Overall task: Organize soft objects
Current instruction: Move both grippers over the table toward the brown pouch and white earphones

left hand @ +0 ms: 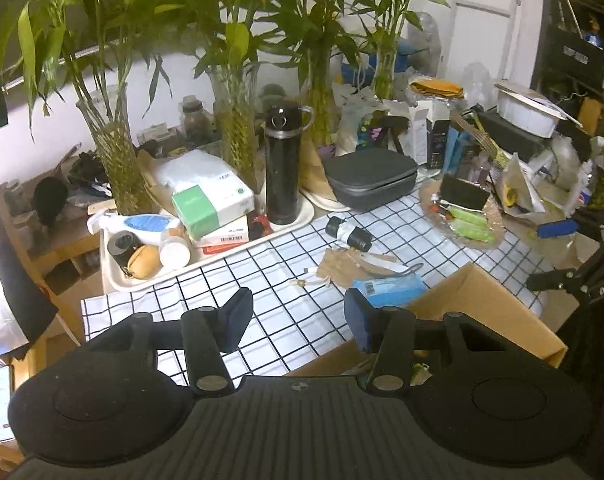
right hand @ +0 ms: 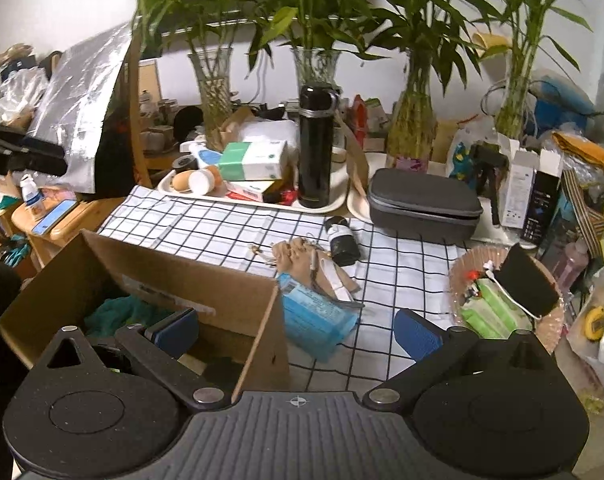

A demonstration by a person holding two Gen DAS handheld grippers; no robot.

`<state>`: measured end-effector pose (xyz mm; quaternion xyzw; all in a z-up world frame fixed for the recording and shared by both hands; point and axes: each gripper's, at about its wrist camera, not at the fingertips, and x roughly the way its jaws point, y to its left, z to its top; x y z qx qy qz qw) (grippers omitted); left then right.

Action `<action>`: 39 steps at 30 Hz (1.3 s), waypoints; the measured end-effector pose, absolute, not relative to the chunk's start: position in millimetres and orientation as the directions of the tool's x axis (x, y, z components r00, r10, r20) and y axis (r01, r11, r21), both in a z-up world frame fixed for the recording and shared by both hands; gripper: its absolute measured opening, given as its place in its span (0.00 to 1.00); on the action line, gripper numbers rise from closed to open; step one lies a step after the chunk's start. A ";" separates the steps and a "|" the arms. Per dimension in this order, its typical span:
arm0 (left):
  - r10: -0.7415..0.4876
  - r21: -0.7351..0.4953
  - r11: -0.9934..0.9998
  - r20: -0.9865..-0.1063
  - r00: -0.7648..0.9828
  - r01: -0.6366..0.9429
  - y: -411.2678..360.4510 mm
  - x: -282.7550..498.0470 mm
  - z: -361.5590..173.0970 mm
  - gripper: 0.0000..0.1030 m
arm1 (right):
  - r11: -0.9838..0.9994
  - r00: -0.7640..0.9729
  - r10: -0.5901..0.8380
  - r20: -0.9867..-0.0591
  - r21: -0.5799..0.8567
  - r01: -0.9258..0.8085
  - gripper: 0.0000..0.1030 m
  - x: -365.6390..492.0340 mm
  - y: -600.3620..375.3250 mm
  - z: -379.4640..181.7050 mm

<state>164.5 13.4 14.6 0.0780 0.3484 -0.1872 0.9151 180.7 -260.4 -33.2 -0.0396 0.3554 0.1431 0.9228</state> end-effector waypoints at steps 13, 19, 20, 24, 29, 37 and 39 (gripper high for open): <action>-0.314 -0.020 0.914 -0.669 0.674 0.406 18.4 188.7 -16.6 0.48 | 0.969 0.717 0.222 -0.661 0.072 -0.234 1.00 226.8 -269.6 -58.0; -0.334 -0.033 0.907 -0.666 0.667 0.421 17.5 202.3 -30.1 0.48 | 0.975 0.721 0.217 -0.658 0.104 -0.198 1.00 249.4 -279.7 -69.9; -0.343 -0.043 0.905 -0.665 0.664 0.424 17.7 205.4 -32.5 0.48 | 0.976 0.721 0.214 -0.659 0.108 -0.191 1.00 252.8 -281.5 -71.7; -0.372 -0.073 0.896 -0.660 0.653 0.437 18.0 217.2 -40.1 0.48 | 0.977 0.721 0.212 -0.659 0.116 -0.182 1.00 266.6 -287.8 -77.1; -0.403 -0.090 0.883 -0.647 0.647 0.460 18.9 230.4 -48.0 0.48 | 0.980 0.712 0.193 -0.676 0.104 -0.167 1.00 288.3 -291.1 -87.9; -0.394 -0.102 0.893 -0.647 0.653 0.438 26.9 257.9 -65.7 0.48 | 0.973 0.684 0.223 -0.694 0.110 -0.205 0.98 319.2 -291.8 -106.5; -0.404 -0.126 0.894 -0.643 0.650 0.431 30.4 266.2 -71.3 0.48 | 0.969 0.672 0.226 -0.705 0.096 -0.226 0.91 326.3 -288.9 -111.9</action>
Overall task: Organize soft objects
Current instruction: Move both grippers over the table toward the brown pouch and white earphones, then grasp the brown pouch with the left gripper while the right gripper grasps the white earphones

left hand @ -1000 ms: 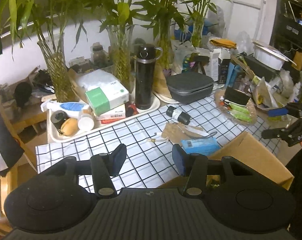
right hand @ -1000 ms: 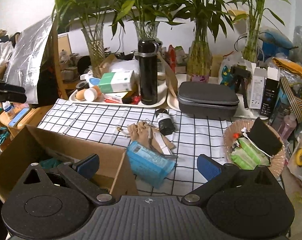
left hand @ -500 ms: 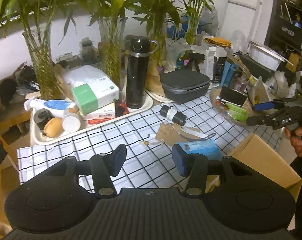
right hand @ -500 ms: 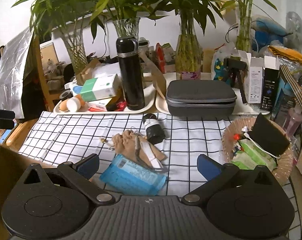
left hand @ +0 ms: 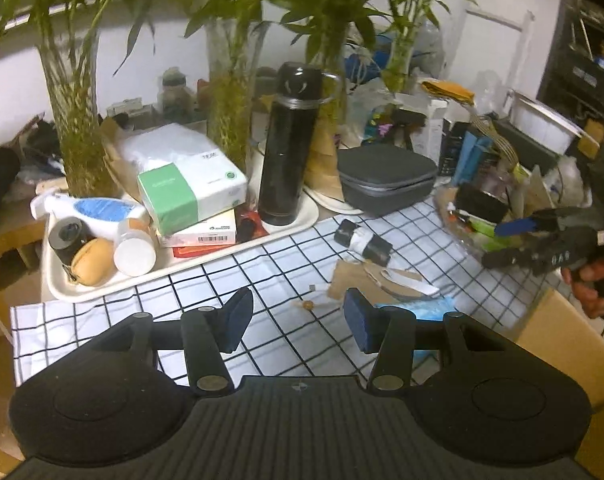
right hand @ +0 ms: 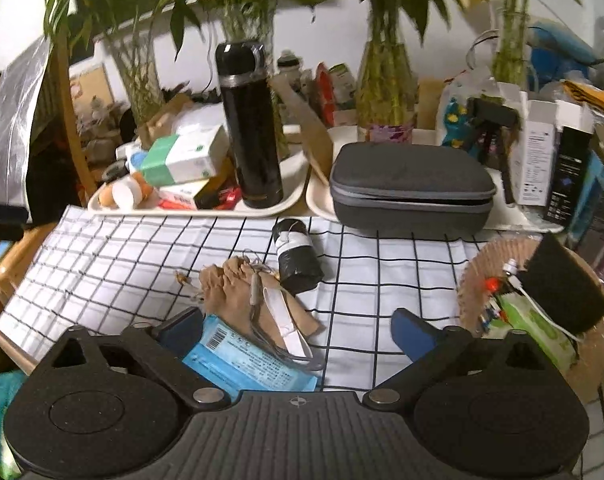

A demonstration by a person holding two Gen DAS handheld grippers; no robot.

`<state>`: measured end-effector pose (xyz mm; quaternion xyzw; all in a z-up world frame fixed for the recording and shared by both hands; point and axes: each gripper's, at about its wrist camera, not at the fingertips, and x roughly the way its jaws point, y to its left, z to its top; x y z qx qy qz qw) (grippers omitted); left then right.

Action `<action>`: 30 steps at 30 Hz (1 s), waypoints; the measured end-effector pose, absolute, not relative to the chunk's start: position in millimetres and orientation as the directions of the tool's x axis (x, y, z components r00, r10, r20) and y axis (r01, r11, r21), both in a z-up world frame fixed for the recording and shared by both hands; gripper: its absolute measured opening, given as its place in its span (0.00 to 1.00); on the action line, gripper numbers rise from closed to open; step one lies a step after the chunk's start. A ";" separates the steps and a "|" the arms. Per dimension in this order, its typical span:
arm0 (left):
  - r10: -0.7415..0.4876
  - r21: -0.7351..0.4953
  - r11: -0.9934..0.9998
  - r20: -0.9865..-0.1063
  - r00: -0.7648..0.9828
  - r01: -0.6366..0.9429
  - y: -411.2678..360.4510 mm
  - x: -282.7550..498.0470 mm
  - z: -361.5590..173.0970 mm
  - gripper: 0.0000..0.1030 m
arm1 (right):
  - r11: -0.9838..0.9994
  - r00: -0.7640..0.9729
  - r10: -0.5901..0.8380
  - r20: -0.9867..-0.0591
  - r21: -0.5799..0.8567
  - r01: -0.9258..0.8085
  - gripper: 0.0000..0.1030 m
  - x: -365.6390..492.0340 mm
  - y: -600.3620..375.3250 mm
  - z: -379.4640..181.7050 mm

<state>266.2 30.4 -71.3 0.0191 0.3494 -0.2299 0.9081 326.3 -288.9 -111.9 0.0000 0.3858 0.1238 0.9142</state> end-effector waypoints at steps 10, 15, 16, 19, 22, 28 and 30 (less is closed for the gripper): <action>-0.404 -0.141 0.896 -0.651 0.642 0.420 27.1 300.9 -103.8 0.48 | 0.941 0.588 0.260 -0.766 0.064 -0.332 0.76 367.6 -277.0 -147.6; -0.431 -0.137 0.875 -0.656 0.619 0.464 24.4 308.3 -115.7 0.48 | 0.931 0.554 0.240 -0.797 0.027 -0.364 0.67 385.5 -272.1 -168.0; -0.438 -0.137 0.869 -0.661 0.610 0.475 23.5 310.6 -119.2 0.48 | 0.926 0.545 0.239 -0.804 0.019 -0.378 0.66 388.0 -270.0 -172.4; -0.455 -0.146 0.855 -0.672 0.584 0.498 19.6 318.0 -129.1 0.48 | 0.907 0.518 0.241 -0.820 0.000 -0.421 0.59 392.5 -262.4 -183.1; -0.477 -0.157 0.840 -0.669 0.569 0.519 15.2 324.8 -138.6 0.48 | 0.893 0.502 0.236 -0.832 -0.018 -0.450 0.47 396.3 -255.4 -192.2; -0.504 -0.163 0.814 -0.677 0.537 0.558 1.7 336.5 -157.2 0.48 | 0.859 0.469 0.197 -0.861 -0.079 -0.507 0.17 401.0 -243.3 -205.3; -0.511 -0.168 0.804 -0.686 0.518 0.570 -3.9 341.1 -164.1 0.48 | 0.857 0.474 0.197 -0.858 -0.085 -0.508 0.16 400.0 -243.2 -203.2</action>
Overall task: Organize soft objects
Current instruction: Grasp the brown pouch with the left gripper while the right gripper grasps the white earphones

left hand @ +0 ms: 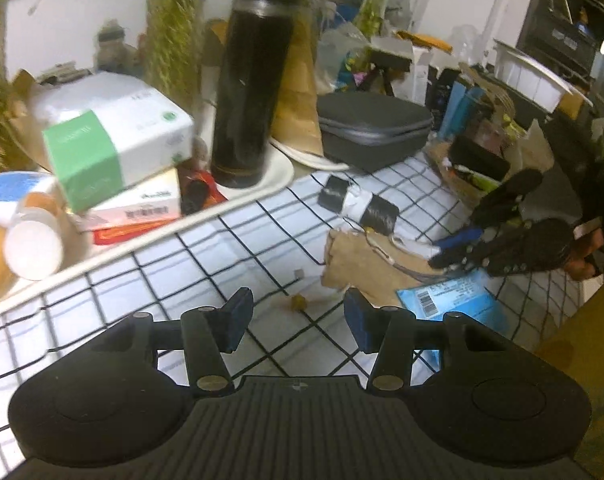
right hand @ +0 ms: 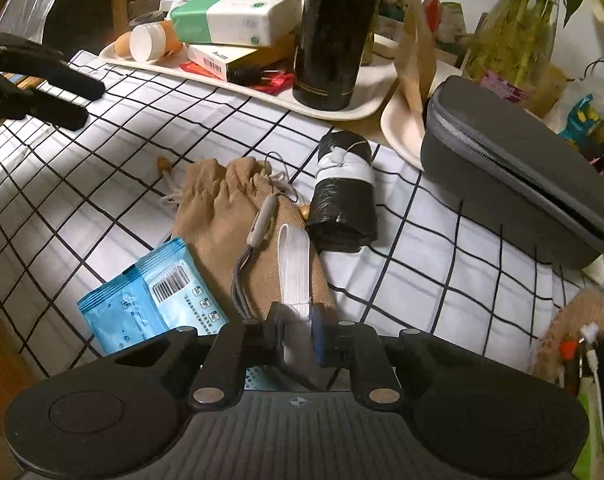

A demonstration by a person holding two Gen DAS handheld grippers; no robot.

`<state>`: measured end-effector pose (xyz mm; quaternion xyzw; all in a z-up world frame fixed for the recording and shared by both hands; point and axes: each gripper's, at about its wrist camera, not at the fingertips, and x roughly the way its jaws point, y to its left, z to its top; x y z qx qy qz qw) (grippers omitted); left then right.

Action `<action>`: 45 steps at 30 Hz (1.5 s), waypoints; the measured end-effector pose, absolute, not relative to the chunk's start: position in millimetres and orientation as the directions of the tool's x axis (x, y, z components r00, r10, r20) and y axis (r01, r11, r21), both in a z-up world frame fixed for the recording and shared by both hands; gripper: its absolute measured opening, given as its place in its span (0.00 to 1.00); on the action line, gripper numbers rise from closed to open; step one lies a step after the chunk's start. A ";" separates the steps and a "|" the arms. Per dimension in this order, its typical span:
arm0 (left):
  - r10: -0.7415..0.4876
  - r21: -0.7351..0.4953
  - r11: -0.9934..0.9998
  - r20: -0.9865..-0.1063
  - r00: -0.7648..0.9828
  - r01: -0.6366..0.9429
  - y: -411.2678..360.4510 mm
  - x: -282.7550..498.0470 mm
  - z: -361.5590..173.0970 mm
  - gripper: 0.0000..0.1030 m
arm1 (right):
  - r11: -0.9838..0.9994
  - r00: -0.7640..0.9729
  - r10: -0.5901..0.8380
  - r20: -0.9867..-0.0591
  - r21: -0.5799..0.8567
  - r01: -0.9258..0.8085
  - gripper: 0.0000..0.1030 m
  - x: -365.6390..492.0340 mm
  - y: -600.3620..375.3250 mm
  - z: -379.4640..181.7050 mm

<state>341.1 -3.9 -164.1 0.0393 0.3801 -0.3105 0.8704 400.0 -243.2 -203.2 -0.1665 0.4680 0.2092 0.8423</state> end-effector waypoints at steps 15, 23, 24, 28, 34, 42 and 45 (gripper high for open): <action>-0.601 -0.207 0.729 -0.650 0.465 0.653 -39.6 367.5 -196.6 0.48 | 0.865 0.588 0.209 -0.782 -0.133 -0.484 0.15 396.8 -250.9 -155.4; -0.625 -0.220 0.703 -0.645 0.440 0.676 -56.5 377.4 -207.8 0.39 | 0.867 0.620 0.206 -0.757 -0.152 -0.474 0.15 393.1 -252.7 -144.0; -0.621 -0.217 0.700 -0.655 0.430 0.680 -59.0 377.4 -209.7 0.27 | 0.868 0.624 0.205 -0.754 -0.154 -0.472 0.15 392.7 -252.9 -143.0; -0.596 -0.173 0.691 -0.686 0.418 0.702 -62.5 373.2 -211.6 0.17 | 0.874 0.634 0.201 -0.747 -0.156 -0.461 0.15 391.7 -255.1 -140.1; -0.583 -0.177 0.709 -0.691 0.426 0.683 -50.9 375.2 -202.4 0.09 | 0.880 0.635 0.195 -0.748 -0.153 -0.450 0.15 389.1 -258.3 -139.7; -0.599 -0.180 0.735 -0.625 0.501 0.653 -24.9 364.4 -159.6 0.09 | 0.888 0.655 0.214 -0.724 -0.136 -0.439 0.15 381.8 -260.3 -127.2; -0.605 -0.176 0.735 -0.605 0.517 0.654 -18.2 357.8 -140.2 0.08 | 0.896 0.656 0.254 -0.711 -0.084 -0.437 0.15 379.5 -264.6 -119.6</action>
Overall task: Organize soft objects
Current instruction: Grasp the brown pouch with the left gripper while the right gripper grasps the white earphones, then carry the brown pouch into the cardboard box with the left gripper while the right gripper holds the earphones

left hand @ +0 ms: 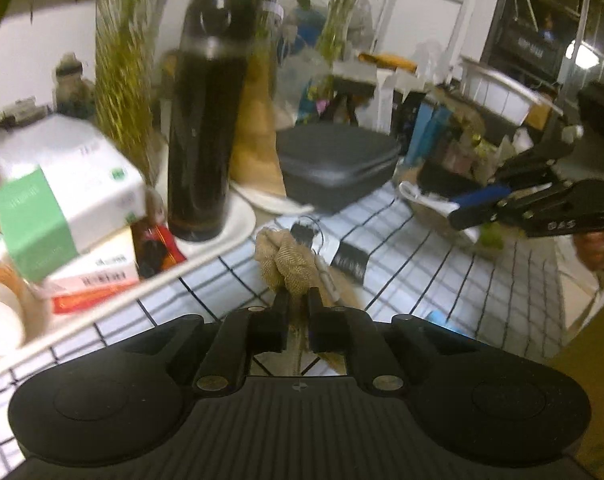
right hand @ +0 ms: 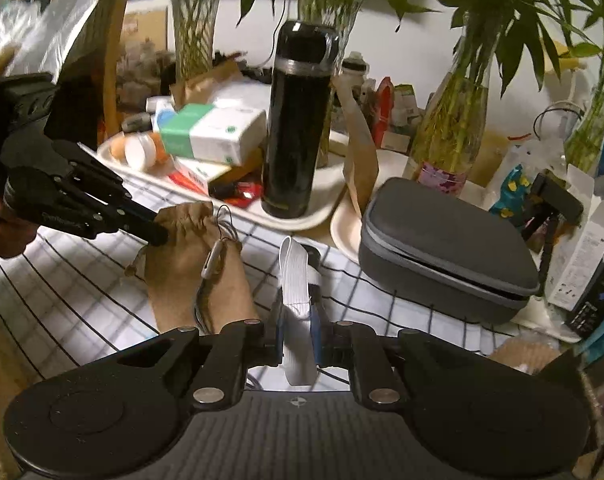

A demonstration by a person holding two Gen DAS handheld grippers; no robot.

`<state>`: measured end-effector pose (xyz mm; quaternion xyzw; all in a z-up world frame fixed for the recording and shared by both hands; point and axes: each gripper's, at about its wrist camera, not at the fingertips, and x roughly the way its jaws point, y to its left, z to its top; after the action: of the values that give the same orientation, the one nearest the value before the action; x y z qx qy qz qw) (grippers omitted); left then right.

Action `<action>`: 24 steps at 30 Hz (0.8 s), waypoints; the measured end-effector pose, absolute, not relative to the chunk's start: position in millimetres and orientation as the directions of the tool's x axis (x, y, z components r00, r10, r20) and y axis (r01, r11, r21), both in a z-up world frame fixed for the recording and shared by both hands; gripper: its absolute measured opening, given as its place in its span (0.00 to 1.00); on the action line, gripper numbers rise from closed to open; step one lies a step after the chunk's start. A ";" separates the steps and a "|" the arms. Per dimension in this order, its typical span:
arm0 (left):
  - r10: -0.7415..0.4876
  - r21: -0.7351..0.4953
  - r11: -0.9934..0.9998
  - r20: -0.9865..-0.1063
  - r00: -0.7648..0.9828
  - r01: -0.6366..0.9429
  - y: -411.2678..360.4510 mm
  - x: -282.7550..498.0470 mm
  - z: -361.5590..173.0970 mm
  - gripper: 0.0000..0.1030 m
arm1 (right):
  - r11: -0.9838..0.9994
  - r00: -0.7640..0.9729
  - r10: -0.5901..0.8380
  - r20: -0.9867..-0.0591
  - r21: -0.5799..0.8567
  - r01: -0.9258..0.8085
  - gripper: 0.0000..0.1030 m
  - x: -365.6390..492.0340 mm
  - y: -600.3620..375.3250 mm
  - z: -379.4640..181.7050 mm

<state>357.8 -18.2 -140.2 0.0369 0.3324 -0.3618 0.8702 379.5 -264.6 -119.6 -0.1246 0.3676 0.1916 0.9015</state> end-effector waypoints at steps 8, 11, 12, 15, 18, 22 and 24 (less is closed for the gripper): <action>-0.574 -0.091 0.747 -0.589 0.569 0.659 -9.4 331.7 -92.3 0.08 | 0.905 0.687 0.274 -0.673 -0.062 -0.421 0.15 373.9 -267.7 -106.4; -0.536 -0.027 0.758 -0.594 0.600 0.651 -11.5 318.8 -78.4 0.08 | 0.902 0.692 0.273 -0.668 -0.073 -0.425 0.15 366.4 -268.7 -99.1; -0.527 -0.010 0.761 -0.592 0.610 0.648 -11.6 314.0 -74.4 0.08 | 0.903 0.696 0.274 -0.664 -0.071 -0.423 0.15 363.4 -270.0 -95.9; -0.512 0.019 0.766 -0.587 0.628 0.642 -9.0 302.6 -59.8 0.08 | 0.908 0.705 0.276 -0.653 -0.062 -0.414 0.15 354.6 -272.7 -86.0; -0.497 0.041 0.774 -0.577 0.648 0.631 -6.8 294.5 -46.5 0.08 | 0.911 0.715 0.273 -0.644 -0.065 -0.407 0.15 344.7 -272.4 -76.3; -0.485 0.066 0.789 -0.543 0.686 0.610 -2.3 280.4 -27.6 0.08 | 0.909 0.728 0.277 -0.627 -0.075 -0.409 0.15 328.3 -268.3 -57.6; -0.486 0.067 0.795 -0.526 0.698 0.603 0.8 273.2 -18.7 0.08 | 0.908 0.732 0.279 -0.621 -0.076 -0.411 0.15 320.2 -265.6 -47.4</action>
<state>273.2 0.8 -18.7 0.1181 0.2495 -0.2980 0.9138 320.2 -265.6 -47.4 -0.1047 0.3146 0.1866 0.9248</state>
